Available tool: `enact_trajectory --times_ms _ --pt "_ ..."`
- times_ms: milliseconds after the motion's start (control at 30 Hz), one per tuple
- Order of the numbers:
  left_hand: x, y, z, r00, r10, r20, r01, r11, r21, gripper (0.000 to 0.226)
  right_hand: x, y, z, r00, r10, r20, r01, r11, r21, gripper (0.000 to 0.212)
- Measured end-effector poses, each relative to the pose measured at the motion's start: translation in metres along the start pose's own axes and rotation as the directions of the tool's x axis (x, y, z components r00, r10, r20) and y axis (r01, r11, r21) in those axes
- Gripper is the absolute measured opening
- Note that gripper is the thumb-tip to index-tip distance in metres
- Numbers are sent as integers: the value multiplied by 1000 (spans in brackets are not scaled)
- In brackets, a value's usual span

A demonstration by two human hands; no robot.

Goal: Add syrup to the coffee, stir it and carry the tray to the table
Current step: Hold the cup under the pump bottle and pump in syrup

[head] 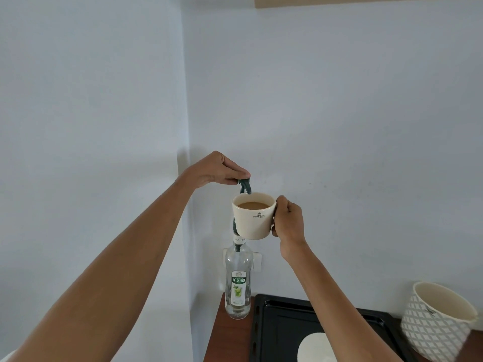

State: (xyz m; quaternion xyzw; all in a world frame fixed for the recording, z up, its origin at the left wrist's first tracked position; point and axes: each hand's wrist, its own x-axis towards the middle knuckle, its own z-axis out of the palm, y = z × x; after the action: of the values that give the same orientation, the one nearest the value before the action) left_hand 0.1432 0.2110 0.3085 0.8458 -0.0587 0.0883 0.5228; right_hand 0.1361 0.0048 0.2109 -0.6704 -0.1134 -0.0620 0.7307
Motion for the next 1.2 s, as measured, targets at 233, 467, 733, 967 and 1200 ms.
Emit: enact_trajectory --times_ms 233,467,733,967,1200 --pt "0 0 1 1000 2 -10 -2 1000 0 27 2 2 -2 1000 2 -7 -2 1000 8 33" --pt "-3 -2 4 999 11 -31 -11 1000 5 27 -1 3 0 1000 16 -2 -16 1000 10 30" --pt "-3 0 4 1000 12 -29 -11 1000 24 26 -2 1 2 1000 20 8 -20 999 28 32" --pt "-4 -8 7 999 0 -36 0 1000 5 26 -4 2 3 1000 22 16 -23 999 36 35" --pt "-7 -6 7 1000 7 -27 -7 1000 20 26 -6 4 4 999 32 23 -33 998 48 33"
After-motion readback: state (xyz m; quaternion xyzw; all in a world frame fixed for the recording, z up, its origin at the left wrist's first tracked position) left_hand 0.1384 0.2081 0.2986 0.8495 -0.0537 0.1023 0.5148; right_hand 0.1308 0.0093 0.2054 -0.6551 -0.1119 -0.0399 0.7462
